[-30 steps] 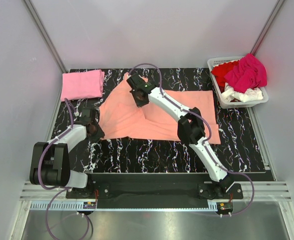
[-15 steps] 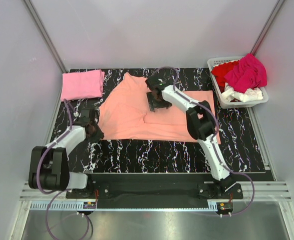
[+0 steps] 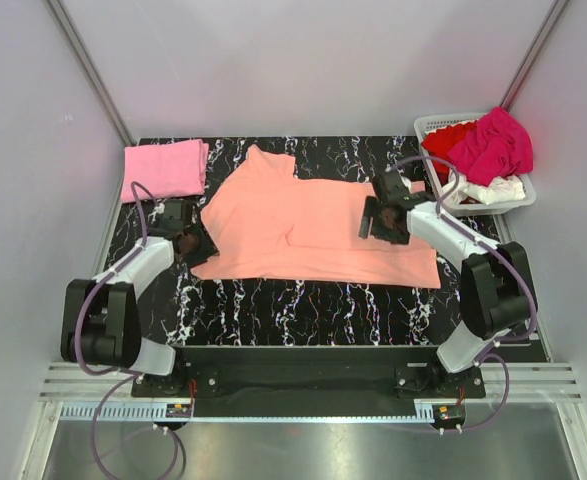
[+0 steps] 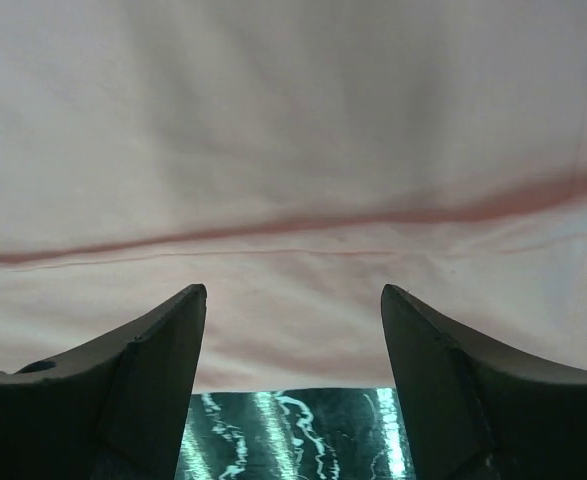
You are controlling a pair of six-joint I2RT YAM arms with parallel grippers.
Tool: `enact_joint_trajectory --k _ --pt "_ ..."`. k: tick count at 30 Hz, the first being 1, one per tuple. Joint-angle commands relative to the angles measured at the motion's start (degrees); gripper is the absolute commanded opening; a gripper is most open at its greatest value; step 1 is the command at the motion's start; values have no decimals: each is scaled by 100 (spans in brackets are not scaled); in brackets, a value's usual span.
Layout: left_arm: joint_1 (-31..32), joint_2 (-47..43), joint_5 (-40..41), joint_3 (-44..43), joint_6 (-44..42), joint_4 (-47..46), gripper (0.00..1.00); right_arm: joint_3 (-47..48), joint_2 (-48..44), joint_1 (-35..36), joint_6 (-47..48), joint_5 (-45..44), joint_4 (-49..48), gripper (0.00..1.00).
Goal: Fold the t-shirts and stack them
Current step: Fold the tshirt
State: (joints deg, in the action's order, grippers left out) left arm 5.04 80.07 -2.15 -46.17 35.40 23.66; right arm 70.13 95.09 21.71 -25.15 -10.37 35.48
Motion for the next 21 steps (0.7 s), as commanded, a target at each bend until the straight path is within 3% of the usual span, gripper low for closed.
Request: enact_joint_trajectory --k 1,8,21 --pt "6 456 -233 -155 -24 -292 44 -762 -113 -211 -385 263 -410 77" --pt "6 756 -146 212 20 -213 41 -1440 97 -510 -342 808 -832 75" --pt "41 -1388 206 1224 635 727 43 -2081 -368 -519 -728 808 -288 76"
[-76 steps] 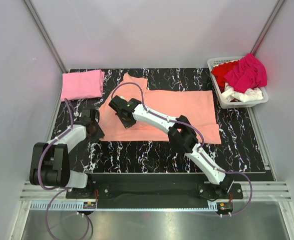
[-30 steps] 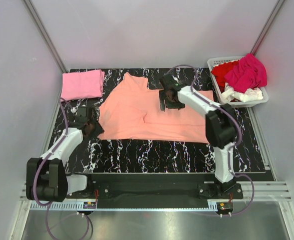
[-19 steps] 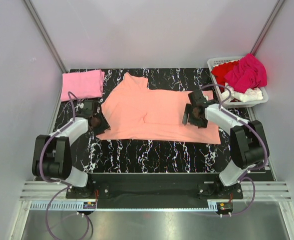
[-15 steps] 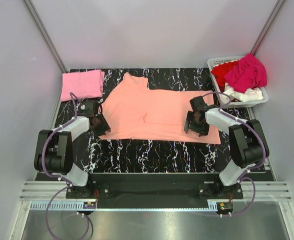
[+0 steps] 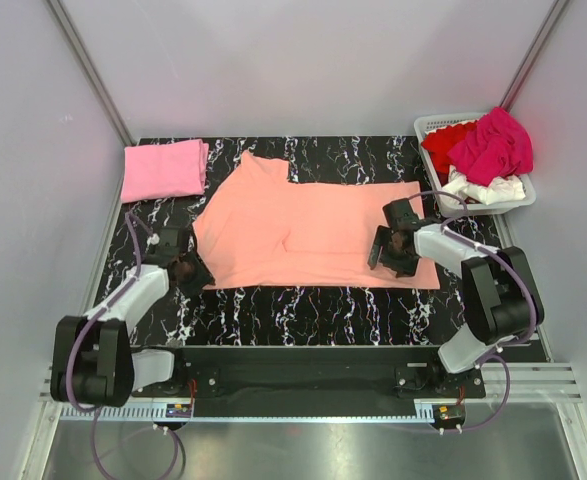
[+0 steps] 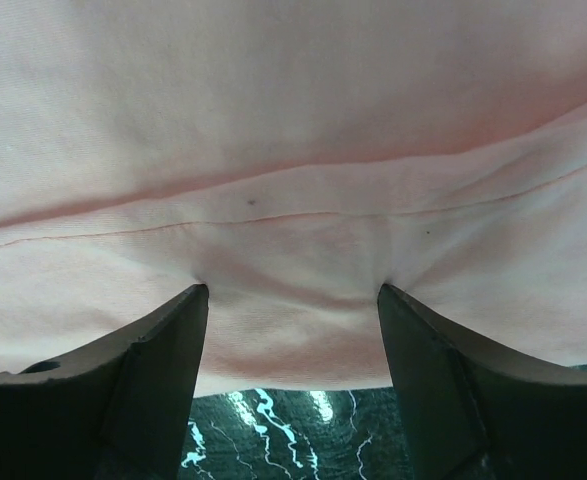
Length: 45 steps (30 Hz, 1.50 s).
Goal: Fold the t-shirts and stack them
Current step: Fold the tshirt
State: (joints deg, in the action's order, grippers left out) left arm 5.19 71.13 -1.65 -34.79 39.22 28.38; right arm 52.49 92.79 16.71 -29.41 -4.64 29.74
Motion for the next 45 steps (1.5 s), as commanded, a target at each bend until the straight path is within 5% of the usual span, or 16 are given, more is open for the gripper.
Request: enact_joint_trajectory --k 1,6,11,16,20,21,26,32,45 --pt "26 -591 313 51 253 334 43 -388 -156 -19 -346 279 305 76" --pt "35 -925 578 -20 191 669 43 -451 -297 -19 -443 334 392 77" --pt "254 -1216 367 -326 130 449 43 444 -551 25 -188 200 770 77" --pt "798 -830 -45 -748 15 116 42 947 -684 708 -258 753 911 68" --pt "1299 -303 -221 -811 217 -297 40 825 -526 1256 -487 1638 561 46" --pt "1431 -250 -257 -802 270 -368 41 720 -482 1264 -600 1790 351 34" --pt "1529 58 -529 -495 455 -807 40 105 -358 1230 -593 1889 103 21" --pt "1354 445 -125 -222 244 -816 40 -661 -323 29 -416 2519 -494 18" --pt "360 832 508 -2 -407 -395 40 -907 -51 -1442 -355 2248 15 14"
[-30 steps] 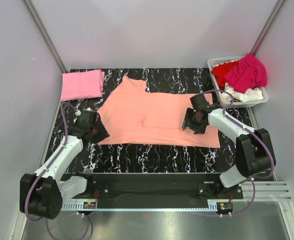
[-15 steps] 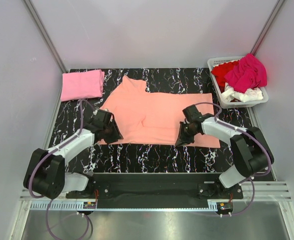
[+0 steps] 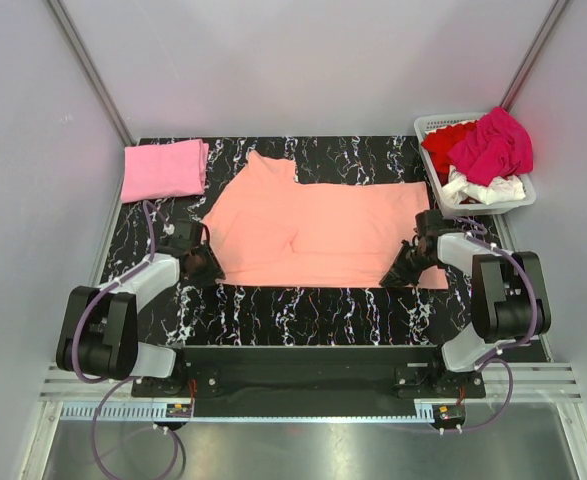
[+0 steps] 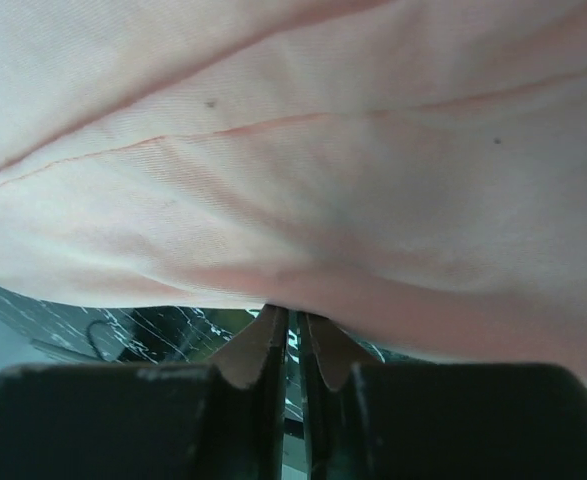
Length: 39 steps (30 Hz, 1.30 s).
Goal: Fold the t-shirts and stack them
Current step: Fold the tshirt
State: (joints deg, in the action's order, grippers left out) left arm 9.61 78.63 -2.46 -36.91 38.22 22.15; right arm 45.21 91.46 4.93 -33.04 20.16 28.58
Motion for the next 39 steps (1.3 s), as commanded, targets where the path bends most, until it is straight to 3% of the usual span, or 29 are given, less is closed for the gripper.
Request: enact_joint_trajectory --k 1,6,11,12,18,25,32,36,39 --pt "-82 143 615 201 -306 246 40 -232 82 -308 -10 -171 148 15" --pt "-99 241 571 114 -324 272 37 -346 -365 -370 -71 -39 279 26" --pt "67 -382 694 -202 -306 746 36 -198 -1463 -335 -10 392 438 61" --pt "224 -505 807 -455 -289 860 37 -110 -1604 -317 42 322 647 62" --pt "516 -788 704 -1161 -385 1064 49 558 -1939 -317 192 -916 948 54" --pt "507 415 606 -1266 -262 527 45 981 -640 -457 175 -1849 966 34" --pt "367 1216 1037 -1091 -262 632 44 1191 213 -633 43 -1753 614 33" --pt "60 893 1203 -697 -297 764 44 1000 530 -633 -132 -1524 377 35" --pt "-55 532 1361 -450 -236 878 45 884 618 -633 -238 -1577 297 43"
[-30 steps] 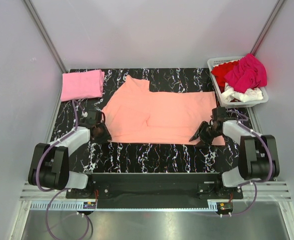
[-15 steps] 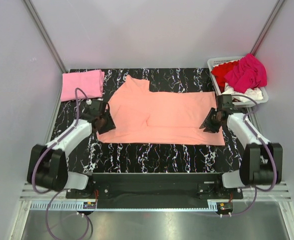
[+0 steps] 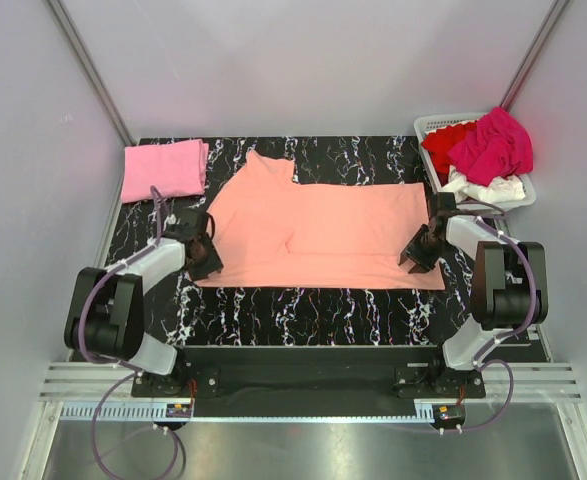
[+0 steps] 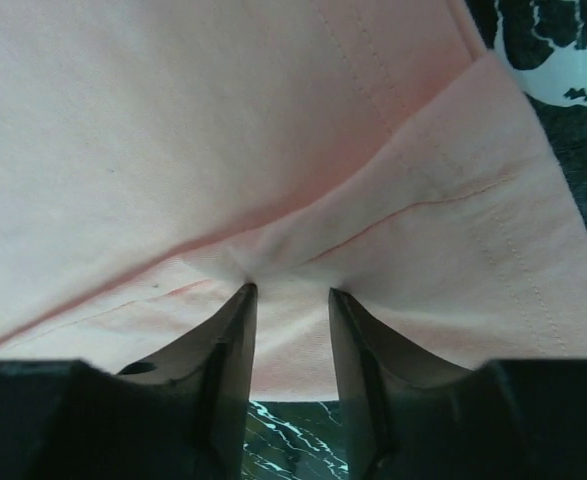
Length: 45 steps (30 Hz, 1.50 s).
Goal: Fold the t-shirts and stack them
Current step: Fold the tshirt
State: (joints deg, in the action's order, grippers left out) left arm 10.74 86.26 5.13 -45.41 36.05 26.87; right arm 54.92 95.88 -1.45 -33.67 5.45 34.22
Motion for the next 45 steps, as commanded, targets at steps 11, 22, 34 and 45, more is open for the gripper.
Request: enact_joint_trajectory --k 11,22,34,45 --pt "198 -1620 586 744 507 1188 41 -104 -271 5 18 -184 32 63" --pt "508 -2062 894 -1469 -756 1391 69 757 -1923 1426 221 -1345 569 100" --pt "-159 1874 -1047 -5596 -1821 204 69 -2405 -3619 4021 -597 588 -3366 100" --pt "-538 5251 -2463 -8414 -1180 -67 68 -2627 -3234 4030 -579 790 -4002 100"
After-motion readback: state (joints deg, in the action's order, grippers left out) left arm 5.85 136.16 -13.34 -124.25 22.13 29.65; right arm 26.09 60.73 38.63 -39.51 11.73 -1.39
